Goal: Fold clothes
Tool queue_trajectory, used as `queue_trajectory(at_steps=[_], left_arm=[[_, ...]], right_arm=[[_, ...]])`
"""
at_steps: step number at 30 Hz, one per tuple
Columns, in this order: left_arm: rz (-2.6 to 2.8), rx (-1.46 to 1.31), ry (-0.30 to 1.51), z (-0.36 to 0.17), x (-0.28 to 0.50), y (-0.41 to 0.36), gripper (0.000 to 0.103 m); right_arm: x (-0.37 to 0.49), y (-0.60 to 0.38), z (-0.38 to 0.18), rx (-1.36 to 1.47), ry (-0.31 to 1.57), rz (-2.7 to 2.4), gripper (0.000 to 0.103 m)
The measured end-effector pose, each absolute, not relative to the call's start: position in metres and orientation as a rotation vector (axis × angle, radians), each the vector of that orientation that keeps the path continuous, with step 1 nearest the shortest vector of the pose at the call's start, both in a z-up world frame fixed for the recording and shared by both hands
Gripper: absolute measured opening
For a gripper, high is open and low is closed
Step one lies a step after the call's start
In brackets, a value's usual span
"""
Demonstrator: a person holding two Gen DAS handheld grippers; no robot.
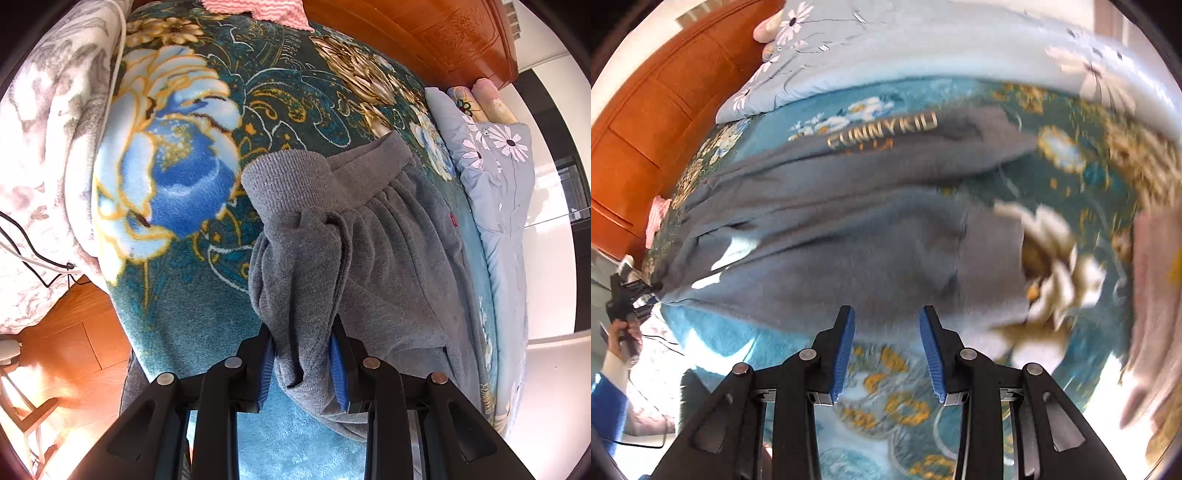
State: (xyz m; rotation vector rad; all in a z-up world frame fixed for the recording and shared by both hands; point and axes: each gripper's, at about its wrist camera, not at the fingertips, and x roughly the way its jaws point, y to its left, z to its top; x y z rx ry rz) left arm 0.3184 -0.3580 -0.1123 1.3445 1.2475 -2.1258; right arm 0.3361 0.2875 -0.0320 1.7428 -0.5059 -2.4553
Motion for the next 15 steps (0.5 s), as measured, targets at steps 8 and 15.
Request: queue_trajectory(at_steps=[8,15], left_arm=[[-2.166,1.279,1.399,-0.111,0.332,-0.367,0.053],[-2.132,1.232,1.465,-0.124,0.331,-0.372,0.05]], right_arm=[[0.376,0.332,-0.101,1.659,-1.416,-2.366,0.042],[0.36,0.331,-0.109,1.573,-1.638,-2.38,0.035]])
